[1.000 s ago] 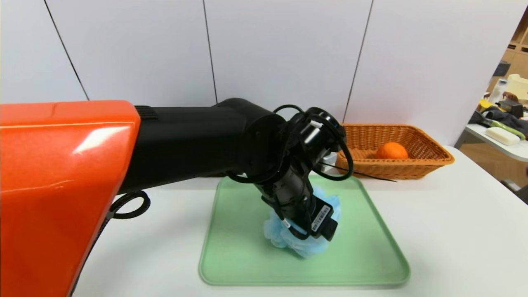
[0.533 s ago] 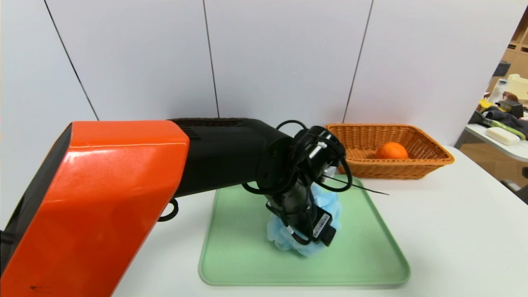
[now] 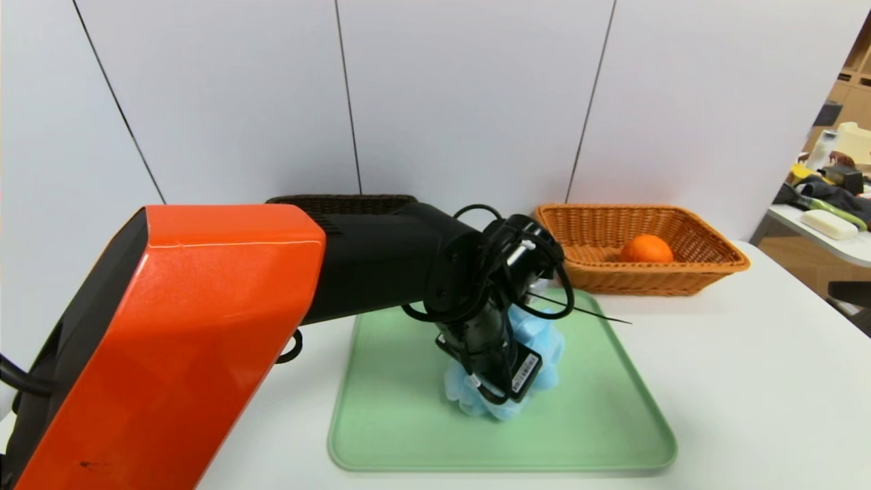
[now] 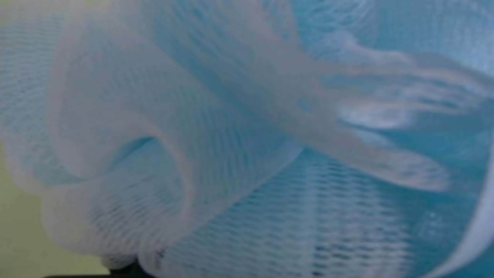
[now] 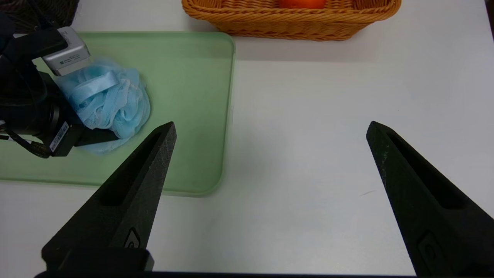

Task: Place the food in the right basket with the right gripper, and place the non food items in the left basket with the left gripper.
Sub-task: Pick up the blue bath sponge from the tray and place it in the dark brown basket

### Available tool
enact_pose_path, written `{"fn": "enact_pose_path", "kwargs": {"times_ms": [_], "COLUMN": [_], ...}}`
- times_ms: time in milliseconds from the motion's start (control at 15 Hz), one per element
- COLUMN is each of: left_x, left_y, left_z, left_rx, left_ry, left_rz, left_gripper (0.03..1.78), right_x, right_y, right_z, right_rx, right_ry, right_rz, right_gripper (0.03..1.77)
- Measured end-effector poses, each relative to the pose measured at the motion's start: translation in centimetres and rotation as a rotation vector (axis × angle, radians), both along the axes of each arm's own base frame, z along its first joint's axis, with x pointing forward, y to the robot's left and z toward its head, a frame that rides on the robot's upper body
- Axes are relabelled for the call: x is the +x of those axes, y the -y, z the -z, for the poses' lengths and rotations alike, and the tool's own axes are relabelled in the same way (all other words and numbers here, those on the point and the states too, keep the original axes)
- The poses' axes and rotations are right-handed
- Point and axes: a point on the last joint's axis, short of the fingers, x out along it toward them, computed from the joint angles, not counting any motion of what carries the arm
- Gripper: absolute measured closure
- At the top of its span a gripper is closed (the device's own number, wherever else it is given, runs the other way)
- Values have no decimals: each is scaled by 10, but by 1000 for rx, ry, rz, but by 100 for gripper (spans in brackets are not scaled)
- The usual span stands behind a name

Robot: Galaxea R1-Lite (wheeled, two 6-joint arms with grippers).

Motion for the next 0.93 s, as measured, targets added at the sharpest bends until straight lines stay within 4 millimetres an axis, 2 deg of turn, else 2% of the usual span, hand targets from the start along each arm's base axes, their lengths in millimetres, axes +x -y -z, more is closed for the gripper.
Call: {"fn": "enact_pose_path", "kwargs": {"times_ms": [200, 333, 933], "left_x": [-1, -4, -28], "left_y": [-1, -5, -37], "left_z": [-2, -12, -92], "left_rx": [-1, -15, -149], "left_ry": [-2, 6, 172], "left_rz": [-5, -11, -89], "left_gripper": [102, 121, 124], "right_x": [0, -1, 5], "right_y": [0, 0, -3], "right_z": [-1, -1, 3], "right_rx": [1, 2, -8], "right_ry": [3, 4, -22], "right_rz": [0, -1, -23], "right_gripper": [10, 10, 10]}}
